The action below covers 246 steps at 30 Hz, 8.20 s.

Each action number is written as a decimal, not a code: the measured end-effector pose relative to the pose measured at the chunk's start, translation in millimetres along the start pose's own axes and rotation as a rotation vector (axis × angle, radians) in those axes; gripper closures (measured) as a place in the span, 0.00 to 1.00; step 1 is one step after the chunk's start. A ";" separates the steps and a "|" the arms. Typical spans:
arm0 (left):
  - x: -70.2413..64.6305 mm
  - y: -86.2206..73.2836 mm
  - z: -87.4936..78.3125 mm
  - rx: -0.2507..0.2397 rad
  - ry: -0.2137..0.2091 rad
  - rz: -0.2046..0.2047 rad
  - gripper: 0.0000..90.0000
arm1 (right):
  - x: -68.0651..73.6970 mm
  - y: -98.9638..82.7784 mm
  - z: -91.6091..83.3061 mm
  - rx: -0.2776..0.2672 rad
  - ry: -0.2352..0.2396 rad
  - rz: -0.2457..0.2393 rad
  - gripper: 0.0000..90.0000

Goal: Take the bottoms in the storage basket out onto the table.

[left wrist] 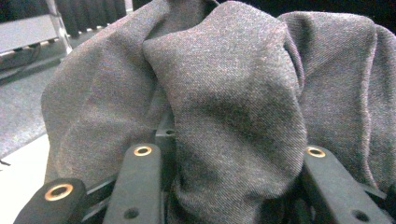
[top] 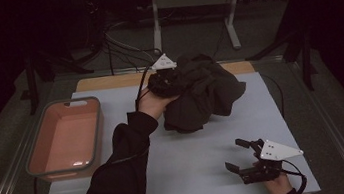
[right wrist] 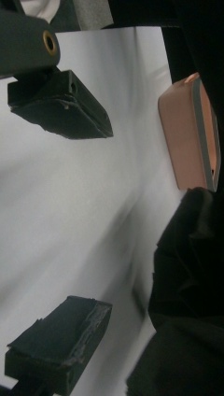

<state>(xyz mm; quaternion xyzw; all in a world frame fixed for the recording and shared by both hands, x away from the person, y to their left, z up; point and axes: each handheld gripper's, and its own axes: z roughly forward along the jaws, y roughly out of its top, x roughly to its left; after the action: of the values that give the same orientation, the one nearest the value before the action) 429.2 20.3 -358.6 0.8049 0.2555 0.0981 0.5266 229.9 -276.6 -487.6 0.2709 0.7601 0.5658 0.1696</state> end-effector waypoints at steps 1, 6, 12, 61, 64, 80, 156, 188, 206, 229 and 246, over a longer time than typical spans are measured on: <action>0.6 -1.1 2.7 0.004 -0.003 -0.003 0.68 | 0.0 -0.1 -0.1 0.000 -0.001 0.000 0.15; 0.0 -5.5 17.2 0.018 -0.011 -0.012 0.68 | 0.1 -1.3 -0.1 0.007 -0.003 0.001 0.15; 2.3 -11.6 30.3 0.029 -0.012 -0.024 0.68 | 0.2 -1.1 -0.6 0.005 -0.002 -0.001 0.15; -8.4 -65.7 85.0 0.184 -0.058 -0.048 0.37 | 0.0 -1.8 1.8 0.019 0.002 -0.010 0.15; -9.1 -64.3 83.2 0.198 -0.051 -0.049 0.27 | 0.0 -1.8 1.9 0.020 0.001 -0.011 0.15; -9.7 -60.2 60.2 0.226 0.011 0.008 0.00 | 0.1 -2.9 4.2 0.031 -0.001 -0.010 0.15; 6.5 -103.8 -55.9 0.176 0.187 -0.060 0.00 | 4.5 -2.0 7.9 0.049 0.009 -0.030 0.15; -15.5 -166.0 -73.2 0.206 0.112 -0.084 0.00 | 6.6 -1.5 8.3 0.055 0.010 -0.045 0.15; -41.9 -194.5 -83.2 0.242 0.022 -0.002 0.00 | 7.2 -1.4 9.1 0.058 0.013 -0.047 0.15; -61.9 -214.0 -99.6 0.285 -0.126 0.037 0.00 | 8.2 -1.0 9.5 0.060 0.013 -0.051 0.15; -57.6 -228.2 -120.0 0.319 -0.144 0.027 0.00 | 8.2 -1.1 9.4 0.063 0.011 -0.051 0.15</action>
<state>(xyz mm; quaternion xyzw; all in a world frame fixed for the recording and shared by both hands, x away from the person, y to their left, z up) 258.8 158.2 -505.9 0.8865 0.2187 0.0052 0.4077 228.4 -264.6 -491.1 0.2536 0.7850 0.5387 0.1711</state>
